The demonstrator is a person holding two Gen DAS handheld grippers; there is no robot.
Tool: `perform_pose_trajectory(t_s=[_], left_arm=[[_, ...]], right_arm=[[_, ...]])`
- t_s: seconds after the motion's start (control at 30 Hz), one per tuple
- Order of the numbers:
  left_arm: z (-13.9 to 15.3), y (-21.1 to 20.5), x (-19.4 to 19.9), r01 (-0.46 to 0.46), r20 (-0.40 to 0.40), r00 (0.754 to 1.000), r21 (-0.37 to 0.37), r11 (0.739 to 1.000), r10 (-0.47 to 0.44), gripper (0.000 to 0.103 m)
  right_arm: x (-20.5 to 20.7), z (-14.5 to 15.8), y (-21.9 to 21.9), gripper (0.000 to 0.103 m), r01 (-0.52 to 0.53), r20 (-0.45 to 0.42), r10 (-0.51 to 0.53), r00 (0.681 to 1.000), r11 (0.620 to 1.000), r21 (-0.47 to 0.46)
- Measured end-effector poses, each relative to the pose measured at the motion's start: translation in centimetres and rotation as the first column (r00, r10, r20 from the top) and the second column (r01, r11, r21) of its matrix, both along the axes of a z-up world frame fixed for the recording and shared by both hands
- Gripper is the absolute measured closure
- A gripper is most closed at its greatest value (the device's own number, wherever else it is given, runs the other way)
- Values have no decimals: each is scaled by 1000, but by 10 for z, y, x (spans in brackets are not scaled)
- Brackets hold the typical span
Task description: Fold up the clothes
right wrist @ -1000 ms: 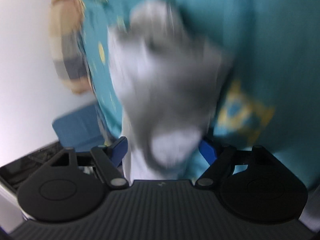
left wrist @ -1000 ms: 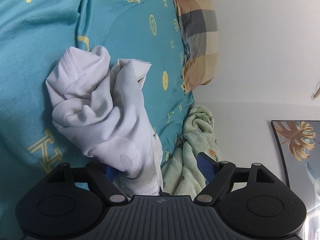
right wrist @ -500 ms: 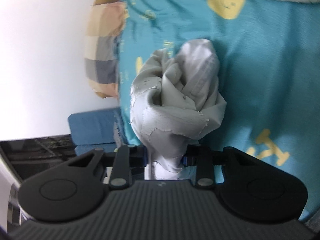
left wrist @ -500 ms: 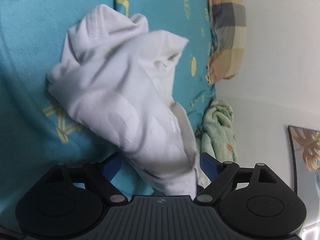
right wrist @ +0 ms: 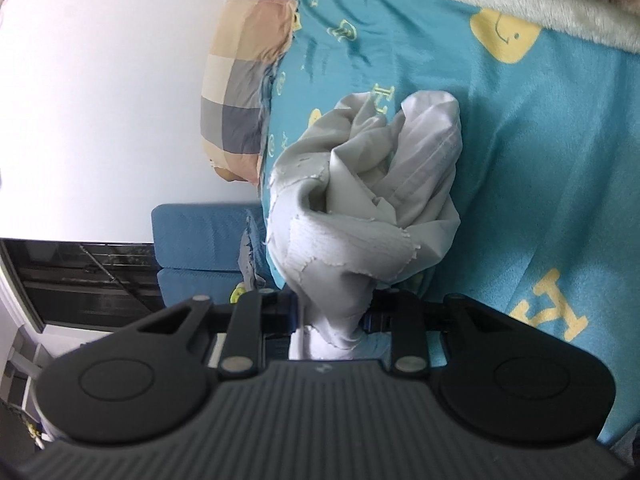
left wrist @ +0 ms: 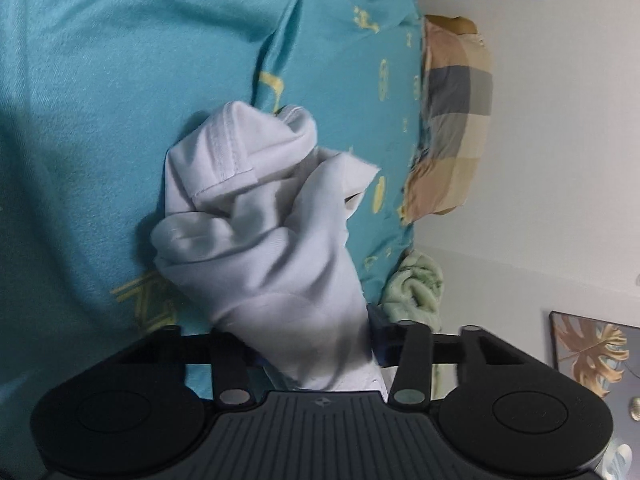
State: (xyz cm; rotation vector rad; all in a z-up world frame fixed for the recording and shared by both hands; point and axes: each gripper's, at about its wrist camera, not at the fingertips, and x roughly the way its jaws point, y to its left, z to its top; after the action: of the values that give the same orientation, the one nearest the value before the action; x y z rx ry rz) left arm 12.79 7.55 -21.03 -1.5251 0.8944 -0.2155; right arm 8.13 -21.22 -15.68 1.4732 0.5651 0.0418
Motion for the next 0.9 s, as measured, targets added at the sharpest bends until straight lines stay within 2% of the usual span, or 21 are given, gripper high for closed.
perform_pose_trajectory(t_s=[0.1, 0.23, 0.4, 0.67, 0.77, 0.9], left_arm=[[13, 5, -3, 18, 60, 998, 1, 1000, -18, 71], [33, 5, -3, 50, 139, 989, 18, 999, -52, 75], [60, 2, -6, 76, 140, 988, -28, 997, -71, 75], [145, -29, -15, 159, 162, 973, 47, 986, -165, 75], [187, -58, -22, 200, 188, 959, 88, 976, -214, 75], [244, -116, 5, 266, 208, 932, 159, 951, -296, 74]], right_arm=[[-3, 5, -1, 72, 3, 16, -3, 1000, 1000, 5], [-11, 16, -5, 72, 5, 41, -7, 999, 999, 42], [-28, 39, -9, 72, -3, 60, -1, 998, 997, 73], [-61, 93, -38, 72, 12, 88, -23, 996, 993, 115], [-68, 124, -63, 72, 22, 117, -34, 993, 995, 102], [-69, 176, -112, 72, 56, 152, -64, 986, 997, 57]])
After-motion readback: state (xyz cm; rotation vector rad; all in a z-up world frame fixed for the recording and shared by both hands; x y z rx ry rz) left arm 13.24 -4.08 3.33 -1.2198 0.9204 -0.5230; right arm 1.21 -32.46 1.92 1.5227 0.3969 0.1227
